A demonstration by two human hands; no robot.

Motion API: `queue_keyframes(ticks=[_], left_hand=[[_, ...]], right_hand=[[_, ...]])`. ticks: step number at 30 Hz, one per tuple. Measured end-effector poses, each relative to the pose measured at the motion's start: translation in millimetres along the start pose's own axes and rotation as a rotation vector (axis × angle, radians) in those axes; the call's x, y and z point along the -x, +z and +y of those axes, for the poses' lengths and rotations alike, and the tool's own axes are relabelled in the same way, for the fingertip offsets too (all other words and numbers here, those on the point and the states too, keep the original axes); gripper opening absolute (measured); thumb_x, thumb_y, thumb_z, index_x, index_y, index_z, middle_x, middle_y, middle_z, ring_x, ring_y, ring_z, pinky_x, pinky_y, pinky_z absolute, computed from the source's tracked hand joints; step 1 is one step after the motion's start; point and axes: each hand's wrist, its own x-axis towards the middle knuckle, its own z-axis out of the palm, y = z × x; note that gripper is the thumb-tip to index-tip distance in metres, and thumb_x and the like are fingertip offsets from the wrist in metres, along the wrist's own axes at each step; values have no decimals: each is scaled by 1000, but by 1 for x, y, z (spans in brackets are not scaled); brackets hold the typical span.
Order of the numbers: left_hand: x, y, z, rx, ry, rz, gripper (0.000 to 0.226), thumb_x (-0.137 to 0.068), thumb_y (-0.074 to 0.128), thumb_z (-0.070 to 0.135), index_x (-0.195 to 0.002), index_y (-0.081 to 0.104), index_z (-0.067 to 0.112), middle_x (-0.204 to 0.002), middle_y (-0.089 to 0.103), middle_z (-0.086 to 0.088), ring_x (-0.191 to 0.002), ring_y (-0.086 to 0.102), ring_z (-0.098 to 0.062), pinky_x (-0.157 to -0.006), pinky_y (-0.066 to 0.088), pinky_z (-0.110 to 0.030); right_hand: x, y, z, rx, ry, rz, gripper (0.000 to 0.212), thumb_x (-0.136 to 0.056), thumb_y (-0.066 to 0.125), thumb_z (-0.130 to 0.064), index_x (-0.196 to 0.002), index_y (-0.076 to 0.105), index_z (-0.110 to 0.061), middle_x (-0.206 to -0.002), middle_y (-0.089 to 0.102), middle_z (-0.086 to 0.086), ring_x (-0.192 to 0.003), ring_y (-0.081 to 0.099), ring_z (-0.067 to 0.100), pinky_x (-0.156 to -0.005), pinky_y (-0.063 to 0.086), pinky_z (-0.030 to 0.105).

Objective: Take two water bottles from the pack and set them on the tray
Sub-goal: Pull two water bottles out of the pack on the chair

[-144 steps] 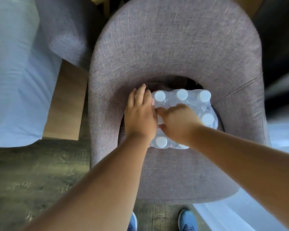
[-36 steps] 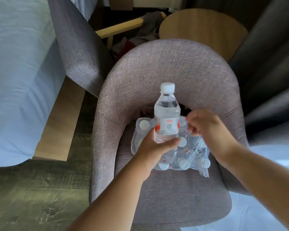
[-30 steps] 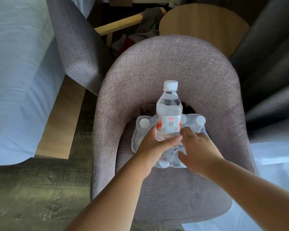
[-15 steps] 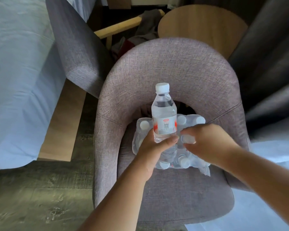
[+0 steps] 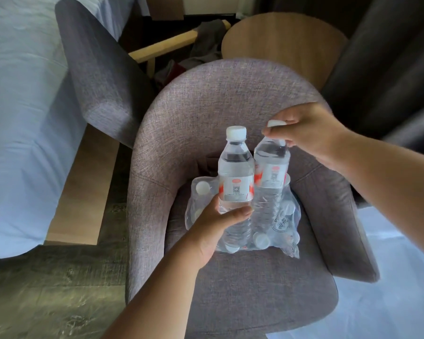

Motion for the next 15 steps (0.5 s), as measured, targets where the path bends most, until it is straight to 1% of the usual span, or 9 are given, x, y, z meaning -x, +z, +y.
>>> queue_keyframes(ticks=[2,3,4,6,7,8,10,13,15], left_hand=[[0,0,-1,-7,-7,-24,76,-70,86,46,-140,56,37,-134,70,8,-131,59,-16,-120,32,-52],[-1,0,-1,-10,-7,-30,77,-70,86,46,-140,56,36,-135,70,7,-132,59,-17,-120,32,-53],[-1,0,-1,-14,-10,-33,77,-70,85,46,-140,56,36,-135,70,7,-132,59,-17,-120,32,-54],[0,0,0,-22,-23,-40,76,-71,84,45,-140,56,35,-134,71,7,-131,60,-17,-120,32,-54],[0,0,0,-26,-29,-49,74,-72,84,44,-140,57,35,-134,71,6,-131,60,-17,-120,32,-54],[0,-1,0,-34,-34,-63,72,-73,84,44,-139,58,36,-134,71,6,-129,61,-16,-120,32,-53],[0,-2,0,-50,-32,-90,67,-75,84,42,-137,59,37,-133,71,6,-128,62,-14,-119,33,-52],[-1,-3,-2,-37,-29,-94,66,-77,84,40,-138,60,33,-134,71,3,-129,62,-17,-119,32,-54],[-1,-3,-3,-31,-22,-103,64,-80,83,39,-138,59,31,-135,71,1,-130,62,-20,-119,33,-55]], right_hand=[[-7,9,11,-60,34,49,17,-82,85,-23,-96,81,-13,-84,78,6,-72,67,11,-69,52,32],[-8,12,15,-85,41,60,18,-83,85,-27,-96,81,-16,-84,79,2,-72,68,9,-70,52,30],[-7,14,18,-108,46,67,21,-83,84,-31,-99,80,-18,-89,80,-1,-77,70,9,-72,53,29],[0,17,25,-167,47,62,32,-82,81,-44,-106,78,-23,-99,81,-4,-92,75,10,-84,58,33],[9,19,27,-208,43,39,39,-81,79,-50,-110,76,-25,-105,80,-4,-98,75,12,-91,58,38],[19,20,31,-248,37,5,45,-80,79,-54,-115,73,-27,-110,79,-3,-103,74,14,-96,57,43],[44,26,46,-287,38,-69,51,-80,83,-50,-124,66,-30,-117,76,-2,-109,73,16,-98,56,50],[82,42,74,-191,110,-178,60,-77,90,-39,-128,60,-37,-122,74,-10,-114,70,8,-102,53,49],[93,52,86,-155,163,-199,71,-74,94,-31,-133,56,-40,-133,67,-8,-126,62,14,-108,47,54]])
